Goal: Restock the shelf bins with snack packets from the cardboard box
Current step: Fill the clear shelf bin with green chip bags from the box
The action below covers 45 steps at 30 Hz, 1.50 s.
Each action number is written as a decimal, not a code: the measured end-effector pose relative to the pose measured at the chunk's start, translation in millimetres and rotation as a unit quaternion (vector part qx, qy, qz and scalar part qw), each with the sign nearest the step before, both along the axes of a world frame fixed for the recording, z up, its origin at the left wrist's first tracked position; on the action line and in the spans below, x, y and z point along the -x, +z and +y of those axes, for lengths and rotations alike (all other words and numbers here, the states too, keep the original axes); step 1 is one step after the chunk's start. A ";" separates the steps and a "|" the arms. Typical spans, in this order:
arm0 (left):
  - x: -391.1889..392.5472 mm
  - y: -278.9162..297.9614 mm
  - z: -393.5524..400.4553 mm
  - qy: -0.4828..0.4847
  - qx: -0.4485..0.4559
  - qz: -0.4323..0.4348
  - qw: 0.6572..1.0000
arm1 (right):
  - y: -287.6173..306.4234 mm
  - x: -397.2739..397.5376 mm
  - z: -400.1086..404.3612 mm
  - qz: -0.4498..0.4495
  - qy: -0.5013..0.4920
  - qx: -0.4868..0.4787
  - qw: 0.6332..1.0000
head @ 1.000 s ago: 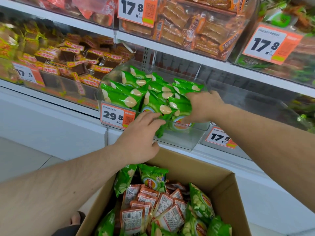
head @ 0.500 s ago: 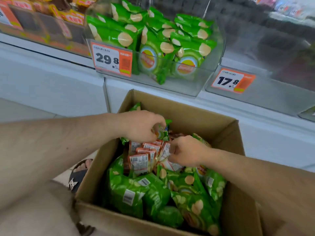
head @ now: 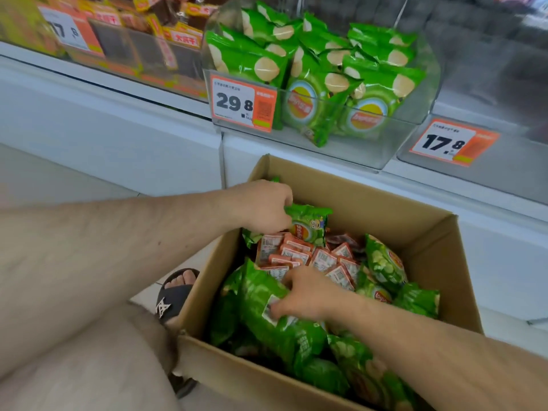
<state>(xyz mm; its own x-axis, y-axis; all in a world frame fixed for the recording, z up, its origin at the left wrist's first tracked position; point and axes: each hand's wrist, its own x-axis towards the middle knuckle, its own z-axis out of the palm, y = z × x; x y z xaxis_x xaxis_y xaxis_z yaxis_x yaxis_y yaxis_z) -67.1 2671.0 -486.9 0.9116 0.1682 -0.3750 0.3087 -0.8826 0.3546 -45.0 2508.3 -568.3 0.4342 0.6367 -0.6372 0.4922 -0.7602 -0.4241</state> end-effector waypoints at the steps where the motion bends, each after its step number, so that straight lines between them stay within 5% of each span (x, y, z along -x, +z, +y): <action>1: -0.2 1.4 3.8 0.039 0.004 -0.028 0.999 | 12.8 -9.2 -3.3 -0.023 -0.053 -0.028 0.998; 3: -1.2 3.9 6.6 0.136 0.053 -0.083 0.986 | 34.8 -23.1 -8.7 -0.108 -0.162 -0.108 0.975; 6: -0.2 12.2 -10.2 0.281 0.306 -0.041 0.908 | 47.5 -25.0 -6.7 -0.243 -0.265 -0.233 0.904; 8: -0.1 14.0 -24.2 0.296 0.440 0.031 0.847 | 47.4 -18.0 0.4 -0.290 -0.258 -0.293 0.874; 11: -4.4 6.4 -27.5 0.337 0.486 -0.052 0.805 | 44.2 -4.4 2.6 -0.275 -0.162 -0.356 0.878; 15: 0.9 5.0 1.5 0.336 0.440 -0.073 0.829 | 44.1 -19.5 -21.2 -0.267 -0.097 -0.346 0.894; 20: 15.9 6.7 27.4 0.300 0.399 -0.045 0.865 | 19.7 -84.2 -43.3 -0.211 -0.228 -0.157 0.937; 28: 20.7 3.1 40.4 0.319 0.420 -0.073 0.847 | -41.2 -115.1 10.0 -0.041 -0.389 -0.130 0.911; 33: 22.6 -2.1 47.7 0.340 0.419 -0.080 0.838 | -48.3 -116.0 33.3 -0.293 -0.227 -0.116 0.921; 40: 26.3 0.4 49.8 0.376 0.452 -0.088 0.804 | -29.2 -135.5 14.1 -0.222 -0.067 -0.052 0.971; 45: 21.2 12.0 46.6 0.305 0.486 -0.072 0.816 | 24.2 -145.4 -22.2 -0.121 -0.104 -0.140 0.977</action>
